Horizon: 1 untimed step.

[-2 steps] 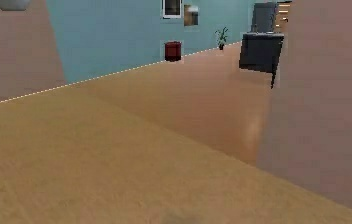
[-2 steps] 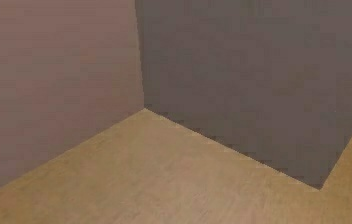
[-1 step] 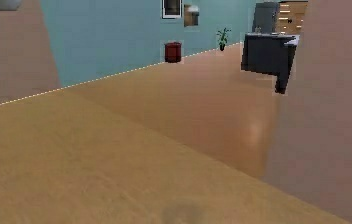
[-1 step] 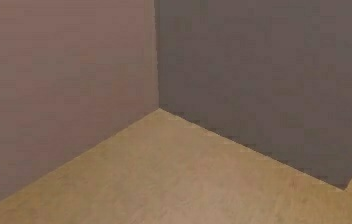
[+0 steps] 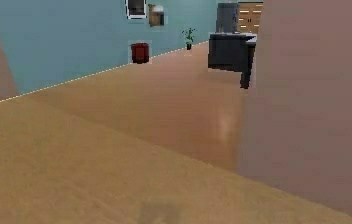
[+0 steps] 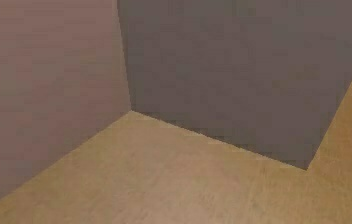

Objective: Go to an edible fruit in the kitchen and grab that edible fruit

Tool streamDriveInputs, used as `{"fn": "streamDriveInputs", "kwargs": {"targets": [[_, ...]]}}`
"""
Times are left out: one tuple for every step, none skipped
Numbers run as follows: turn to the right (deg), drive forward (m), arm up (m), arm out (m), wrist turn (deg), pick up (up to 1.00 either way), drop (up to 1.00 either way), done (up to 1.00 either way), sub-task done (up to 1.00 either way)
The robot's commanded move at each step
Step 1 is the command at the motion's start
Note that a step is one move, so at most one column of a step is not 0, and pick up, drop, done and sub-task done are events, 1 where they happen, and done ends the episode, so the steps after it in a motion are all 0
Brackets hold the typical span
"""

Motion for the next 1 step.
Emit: {"fn": "streamDriveInputs", "kwargs": {"targets": [[0.0, 1.0, 0.0, 0.0, 0.0, 0.0, 0.0, 0.0, 0.0]]}}
